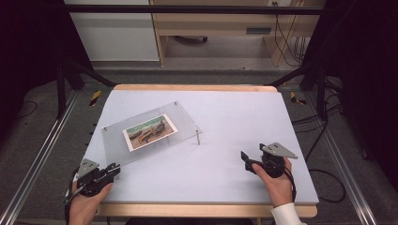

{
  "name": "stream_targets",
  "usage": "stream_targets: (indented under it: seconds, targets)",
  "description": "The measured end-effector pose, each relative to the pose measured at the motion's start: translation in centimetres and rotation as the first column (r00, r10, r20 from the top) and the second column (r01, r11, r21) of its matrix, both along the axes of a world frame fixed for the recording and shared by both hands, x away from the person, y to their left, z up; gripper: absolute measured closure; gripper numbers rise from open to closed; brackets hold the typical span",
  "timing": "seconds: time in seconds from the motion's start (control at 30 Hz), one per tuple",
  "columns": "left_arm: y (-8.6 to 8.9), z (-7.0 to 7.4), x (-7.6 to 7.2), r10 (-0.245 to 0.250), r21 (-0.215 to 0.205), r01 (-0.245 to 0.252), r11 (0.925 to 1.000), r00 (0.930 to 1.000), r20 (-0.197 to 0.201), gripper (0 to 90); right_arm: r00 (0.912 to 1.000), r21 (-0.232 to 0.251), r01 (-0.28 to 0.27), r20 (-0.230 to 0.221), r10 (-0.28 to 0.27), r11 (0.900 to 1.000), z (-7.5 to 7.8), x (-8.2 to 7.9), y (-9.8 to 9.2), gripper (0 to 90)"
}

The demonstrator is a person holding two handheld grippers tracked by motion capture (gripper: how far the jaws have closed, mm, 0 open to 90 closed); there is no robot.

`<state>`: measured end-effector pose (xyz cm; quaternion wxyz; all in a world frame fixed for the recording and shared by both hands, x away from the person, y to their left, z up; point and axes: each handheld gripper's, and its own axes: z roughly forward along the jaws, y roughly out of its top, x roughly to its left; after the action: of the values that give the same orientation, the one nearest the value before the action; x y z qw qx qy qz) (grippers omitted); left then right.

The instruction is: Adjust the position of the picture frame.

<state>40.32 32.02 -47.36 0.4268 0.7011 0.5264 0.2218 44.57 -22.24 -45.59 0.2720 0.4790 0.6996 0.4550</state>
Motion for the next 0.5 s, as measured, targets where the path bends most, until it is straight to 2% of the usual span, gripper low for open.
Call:
stream_targets:
  seconds: [0.1, 0.23, 0.33, 0.37, 0.4, 0.43, 0.47, 0.5]
  targets:
    - [-0.1, 0.1, 0.0, -0.010, -0.020, 0.010, 0.9998, 1.0000, 0.002, 83.3, 0.9999, -0.011, -0.014, 0.003, 0.014, 1.000, 0.0, 0.0, 0.3, 20.1]
    - [0.1, 0.2, 0.0, -0.005, -0.024, 0.005, 0.9997, 1.0000, 0.005, 83.7, 0.9990, -0.019, -0.044, 0.004, 0.044, 0.999, 0.1, -0.1, 1.2, 21.1]
    - [0.3, 0.3, 0.1, 0.006, -0.029, -0.005, 0.9996, 1.0000, 0.008, 83.8, 0.9941, -0.037, -0.109, -0.005, 0.109, 0.993, 0.6, 0.2, 3.3, 25.3]
    - [0.3, 0.3, 0.1, 0.006, -0.029, -0.005, 0.9996, 1.0000, 0.008, 83.8, 0.9941, -0.037, -0.109, -0.005, 0.109, 0.993, 0.6, 0.2, 3.3, 25.3]
    - [0.4, 0.3, 0.2, 0.008, -0.040, -0.007, 0.9992, 0.9999, 0.008, 83.8, 0.9883, -0.047, -0.153, -0.003, 0.153, 0.987, 1.0, 0.6, 4.8, 29.7]
    - [0.4, 0.3, 0.2, 0.008, -0.040, -0.007, 0.9992, 0.9999, 0.008, 83.9, 0.9883, -0.047, -0.153, -0.003, 0.153, 0.987, 1.0, 0.6, 4.8, 29.7]
    - [0.4, 0.4, 0.2, 0.009, -0.047, -0.008, 0.9989, 0.9999, 0.014, 84.0, 0.9832, -0.051, -0.183, -0.005, 0.183, 0.982, 1.4, 0.9, 6.0, 32.3]
    - [0.4, 0.4, 0.2, 0.009, -0.047, -0.008, 0.9989, 0.9999, 0.014, 84.0, 0.9832, -0.051, -0.183, -0.005, 0.183, 0.982, 1.4, 0.9, 6.0, 32.3]
